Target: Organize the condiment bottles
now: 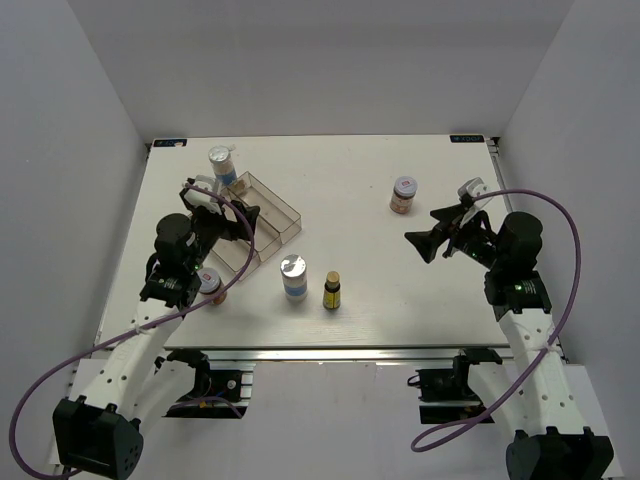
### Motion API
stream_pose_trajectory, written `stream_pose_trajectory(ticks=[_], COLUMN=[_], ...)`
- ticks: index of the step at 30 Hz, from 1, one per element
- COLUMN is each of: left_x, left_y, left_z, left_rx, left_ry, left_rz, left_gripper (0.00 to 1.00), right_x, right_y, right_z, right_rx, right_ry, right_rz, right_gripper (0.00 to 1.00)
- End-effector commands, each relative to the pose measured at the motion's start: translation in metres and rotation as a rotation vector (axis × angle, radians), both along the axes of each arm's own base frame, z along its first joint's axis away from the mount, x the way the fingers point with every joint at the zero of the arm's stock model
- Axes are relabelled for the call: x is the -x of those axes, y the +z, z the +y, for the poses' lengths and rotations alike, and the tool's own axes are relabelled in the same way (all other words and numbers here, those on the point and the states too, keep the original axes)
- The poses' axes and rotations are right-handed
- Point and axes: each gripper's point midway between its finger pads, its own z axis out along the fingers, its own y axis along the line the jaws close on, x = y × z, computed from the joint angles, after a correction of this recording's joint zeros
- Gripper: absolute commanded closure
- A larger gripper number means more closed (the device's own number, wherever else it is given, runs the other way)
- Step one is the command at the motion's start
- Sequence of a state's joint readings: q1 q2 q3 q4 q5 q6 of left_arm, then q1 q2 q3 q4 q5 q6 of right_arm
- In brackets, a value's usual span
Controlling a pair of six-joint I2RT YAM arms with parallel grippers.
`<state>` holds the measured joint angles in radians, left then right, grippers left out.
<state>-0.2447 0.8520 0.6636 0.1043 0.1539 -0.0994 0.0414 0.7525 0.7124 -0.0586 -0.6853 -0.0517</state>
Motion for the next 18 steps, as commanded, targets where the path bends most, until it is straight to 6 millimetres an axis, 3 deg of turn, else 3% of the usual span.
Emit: stream_pose_trajectory(ticks=[1,6,9,10,12,13,15,16,17,18], left_x=[0.004,0.005,0.013,0.017,0.021,0.028,0.041,0.045,0.05,0.057], left_y=[0.022,0.023,0.022,0.015,0.02,0.008,0.003,0.001,-0.001,0.0], left_z=[0.003,0.022,0.032,0.035,0.054,0.06,0.075,0.079,0.085,0.092], left_rx=[0.003,0.051,0.068,0.087,0.125,0.14,0.141,0.158,0.166,0.174], left_ry=[0.016,0.136,0.187,0.213,0.331,0.373,0.447,0.478,0.512,0.543], left_rz=[-0.043,0.0,0.04,0.089,0.119,0.185,0.222,0.236,0.246,0.245], left_gripper=[0.02,0.03,0.12,0.35,0.66,0.79,0.77,0.69,0.43,0.32], right_x=[0.003,-0.001,-0.006,-0.008,-0.01,-0.012,-0.013,-0.015,-0.015,-0.016], right_y=[0.017,0.008,0.004,0.001,-0.002,-0.005,-0.008,-0.006,-0.008,-0.009], right_z=[0.004,0.0,-0.002,-0.002,-0.002,-0.003,-0.003,-0.004,-0.005,-0.006], right_rx=[0.03,0.049,0.046,0.043,0.034,0.032,0.036,0.041,0.045,0.05], right_ry=[0.046,0.022,0.005,0.002,-0.008,-0.014,-0.015,-0.019,-0.024,-0.034], right_rz=[-0.096,-0.081,-0.036,-0.021,0.001,0.016,0.031,0.033,0.046,0.047], right_gripper=[0.11,0.11,0.13,0.32,0.66,0.79,0.71,0.5,0.4,0.33])
